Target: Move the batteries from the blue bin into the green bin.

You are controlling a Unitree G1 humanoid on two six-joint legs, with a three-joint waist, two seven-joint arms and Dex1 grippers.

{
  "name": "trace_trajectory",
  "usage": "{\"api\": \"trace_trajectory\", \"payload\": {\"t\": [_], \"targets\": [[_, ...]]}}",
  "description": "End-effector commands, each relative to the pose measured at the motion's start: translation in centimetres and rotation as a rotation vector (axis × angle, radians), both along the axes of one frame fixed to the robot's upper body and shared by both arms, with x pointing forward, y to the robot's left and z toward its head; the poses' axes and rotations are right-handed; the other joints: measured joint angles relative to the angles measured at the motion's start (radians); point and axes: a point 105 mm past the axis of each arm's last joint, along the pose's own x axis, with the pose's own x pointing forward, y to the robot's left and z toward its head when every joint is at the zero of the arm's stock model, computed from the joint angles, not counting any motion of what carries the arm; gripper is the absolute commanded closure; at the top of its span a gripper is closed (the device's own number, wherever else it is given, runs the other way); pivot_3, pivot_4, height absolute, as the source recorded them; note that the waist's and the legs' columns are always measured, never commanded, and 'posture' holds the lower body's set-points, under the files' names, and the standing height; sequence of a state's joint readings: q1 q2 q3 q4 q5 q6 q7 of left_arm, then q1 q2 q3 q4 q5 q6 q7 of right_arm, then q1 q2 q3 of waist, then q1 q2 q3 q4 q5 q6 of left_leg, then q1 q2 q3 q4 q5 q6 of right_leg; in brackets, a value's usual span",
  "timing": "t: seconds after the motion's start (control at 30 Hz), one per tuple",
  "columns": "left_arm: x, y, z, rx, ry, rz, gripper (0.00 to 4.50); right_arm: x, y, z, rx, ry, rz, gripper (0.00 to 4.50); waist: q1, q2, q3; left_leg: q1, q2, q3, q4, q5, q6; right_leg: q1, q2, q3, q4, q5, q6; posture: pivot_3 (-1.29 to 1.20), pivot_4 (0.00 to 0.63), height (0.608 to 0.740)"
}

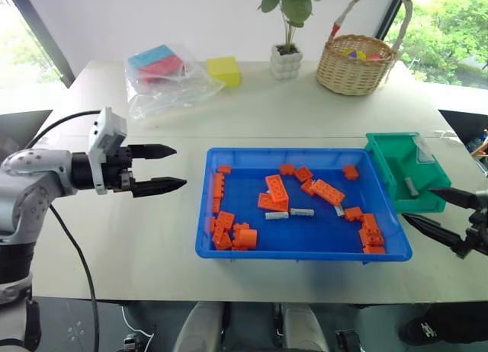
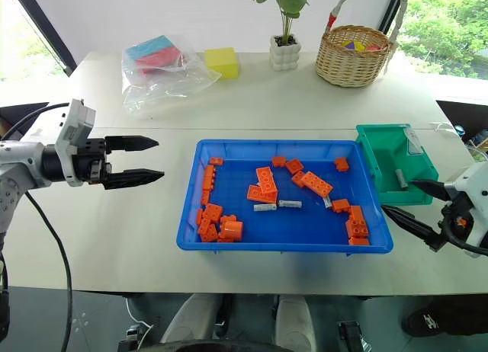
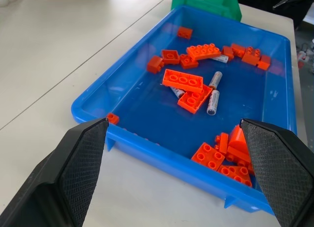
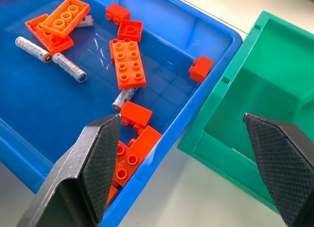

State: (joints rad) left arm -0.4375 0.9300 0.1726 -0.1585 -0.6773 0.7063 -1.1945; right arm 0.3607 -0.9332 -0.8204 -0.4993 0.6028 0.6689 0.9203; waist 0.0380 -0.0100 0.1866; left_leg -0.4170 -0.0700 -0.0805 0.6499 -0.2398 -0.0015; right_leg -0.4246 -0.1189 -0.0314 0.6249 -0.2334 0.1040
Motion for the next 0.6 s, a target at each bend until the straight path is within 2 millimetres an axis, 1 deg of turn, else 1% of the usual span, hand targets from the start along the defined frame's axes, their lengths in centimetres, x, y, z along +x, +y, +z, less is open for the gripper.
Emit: {"api": "trace_trajectory", "payload": {"t": [0.03, 0.17, 0.27, 0.33, 0.37, 0.4, 0.5, 0.6], "targets": [[-0.3, -0.3, 0.8, 0.006, -0.054, -0.011, 0.00, 0.4, -0.1, 1.0, -0.035, -0.031, 0.019, 0.42, -0.001, 0.000, 0.000, 0.000, 0.000, 0.000, 0.000, 0.000, 0.000, 0.000, 0.000, 0.000, 0.000, 0.000, 0.000, 0.00, 0.150, 0.702], [-0.8, -0.7, 0.8, -0.015, -0.050, -0.026, 0.00, 1.0, 0.0, 1.7, -0.055, -0.039, 0.031, 0.42, 0.000, 0.000, 0.000, 0.000, 0.000, 0.000, 0.000, 0.000, 0.000, 0.000, 0.000, 0.000, 0.000, 0.000, 0.000, 0.00, 0.150, 0.702], [-1.0, -0.7, 0.4, -0.016, -0.040, -0.027, 0.00, 1.4, 0.6, 2.1, -0.067, -0.045, 0.045, 0.42, -0.002, 0.000, 0.000, 0.000, 0.000, 0.000, 0.000, 0.000, 0.000, 0.000, 0.000, 0.000, 0.000, 0.000, 0.000, 0.00, 0.150, 0.702], [-1.1, -0.8, 0.3, -0.020, -0.034, -0.032, 0.00, 1.8, 1.4, 2.2, -0.075, -0.030, 0.064, 0.42, -0.001, 0.000, 0.000, 0.000, 0.000, 0.000, 0.000, 0.000, 0.000, 0.000, 0.000, 0.000, 0.001, 0.000, 0.000, 0.00, 0.150, 0.702], [-1.2, -0.8, 0.4, -0.022, -0.030, -0.038, 0.00, 2.2, 1.8, 2.2, -0.075, -0.025, 0.067, 0.42, -0.001, 0.000, 0.000, 0.000, 0.000, 0.000, 0.000, 0.000, 0.000, 0.000, 0.000, 0.000, 0.001, 0.000, 0.000, 0.00, 0.150, 0.702], [-1.2, -0.9, 0.5, -0.022, -0.029, -0.046, 0.00, 2.7, 2.5, 2.3, -0.075, -0.027, 0.071, 0.19, -0.002, 0.000, 0.000, 0.000, 0.000, 0.000, 0.001, 0.000, 0.000, 0.000, 0.000, 0.000, 0.001, 0.000, 0.000, 0.00, 0.150, 0.702], [-1.3, -1.1, 0.7, -0.021, -0.028, -0.063, 0.00, 4.5, 5.0, 2.6, -0.061, -0.044, 0.080, 0.19, -0.008, 0.000, 0.000, 0.001, 0.000, 0.000, 0.001, 0.000, 0.000, 0.000, 0.000, 0.001, 0.002, 0.000, 0.000, 0.00, 0.150, 0.702], [-1.2, -1.3, 0.8, -0.018, -0.030, -0.071, 0.00, 6.1, 6.9, 2.4, -0.026, -0.029, 0.071, 0.19, -0.010, 0.000, 0.000, 0.000, 0.000, 0.000, 0.001, 0.000, 0.000, -0.001, 0.000, 0.001, 0.002, 0.000, -0.001, 0.00, 0.150, 0.702]]}}
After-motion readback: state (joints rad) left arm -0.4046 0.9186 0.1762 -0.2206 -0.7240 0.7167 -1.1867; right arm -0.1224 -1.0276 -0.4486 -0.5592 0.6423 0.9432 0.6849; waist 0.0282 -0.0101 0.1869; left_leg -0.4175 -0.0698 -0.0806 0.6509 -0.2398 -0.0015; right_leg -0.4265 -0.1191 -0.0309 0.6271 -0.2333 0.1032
